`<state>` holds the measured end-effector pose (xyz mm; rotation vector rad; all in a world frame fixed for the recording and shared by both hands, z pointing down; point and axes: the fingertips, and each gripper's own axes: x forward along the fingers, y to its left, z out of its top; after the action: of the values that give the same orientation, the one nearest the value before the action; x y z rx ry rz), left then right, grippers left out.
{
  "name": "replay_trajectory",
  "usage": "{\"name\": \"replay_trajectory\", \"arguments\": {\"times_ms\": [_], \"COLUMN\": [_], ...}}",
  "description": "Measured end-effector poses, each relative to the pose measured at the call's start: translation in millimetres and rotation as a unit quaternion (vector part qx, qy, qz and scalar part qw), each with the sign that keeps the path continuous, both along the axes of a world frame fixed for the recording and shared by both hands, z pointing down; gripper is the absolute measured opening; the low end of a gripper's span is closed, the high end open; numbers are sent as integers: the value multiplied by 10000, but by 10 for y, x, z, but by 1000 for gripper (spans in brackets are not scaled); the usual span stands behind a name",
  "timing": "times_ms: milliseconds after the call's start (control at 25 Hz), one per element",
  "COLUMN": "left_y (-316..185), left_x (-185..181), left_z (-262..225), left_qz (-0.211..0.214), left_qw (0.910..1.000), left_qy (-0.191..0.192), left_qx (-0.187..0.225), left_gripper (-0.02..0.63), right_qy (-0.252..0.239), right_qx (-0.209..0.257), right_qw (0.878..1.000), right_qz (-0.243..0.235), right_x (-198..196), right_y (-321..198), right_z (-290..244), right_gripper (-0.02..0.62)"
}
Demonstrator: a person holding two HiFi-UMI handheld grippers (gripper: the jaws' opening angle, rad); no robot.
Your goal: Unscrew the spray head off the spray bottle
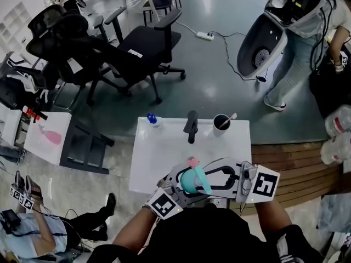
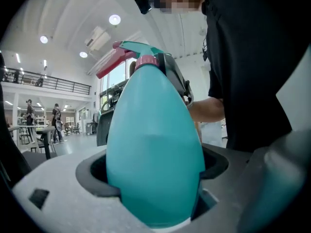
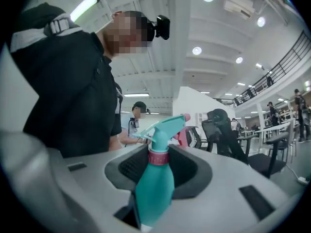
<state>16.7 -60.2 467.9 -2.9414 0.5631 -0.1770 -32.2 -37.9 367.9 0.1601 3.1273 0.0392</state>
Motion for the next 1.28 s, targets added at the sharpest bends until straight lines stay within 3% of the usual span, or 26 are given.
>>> {"name": "replay_trajectory", "arguments": {"times_ms": [240,360,440,520,680,840,1280], "left_y": [73,51,-49,-216,-528,-666,-648], "left_x": [43,23,-35,-149,-396,-514,-431], "left_z": [-50,-37,30,174,321,419,382], "left_qz": [214,95,-260,-837,-1963,-2480,-2458], "left_qw": [9997,9999,9996,9960,9786,9661,9665], "left_qy": [93,42,-36,-287,-534,-614,-735], "left_qx": [-50,-81,-126,-153,-321,-371,-22], "left_gripper": [462,462,462,462,462,462,462], "right_qy": [-227,-238,-276,-336,-547,-859,-1234], "right_qx": [-196,-273,-334,-419,-950,-1331,-1886], "right_qw": [9993,9992,9990,9970,9797,9630,9440], "right_qz": [-230,-179,79,555,1679,2179,2407], "right_x": [21,16,-12,-32,-44,-75,-5], "right_y": [52,30,-41,-160,-435,-589,-742], "right_z": [-55,-68,-49,-10,89,186,98], "right_gripper": [138,140,159,236,238,196,199]}}
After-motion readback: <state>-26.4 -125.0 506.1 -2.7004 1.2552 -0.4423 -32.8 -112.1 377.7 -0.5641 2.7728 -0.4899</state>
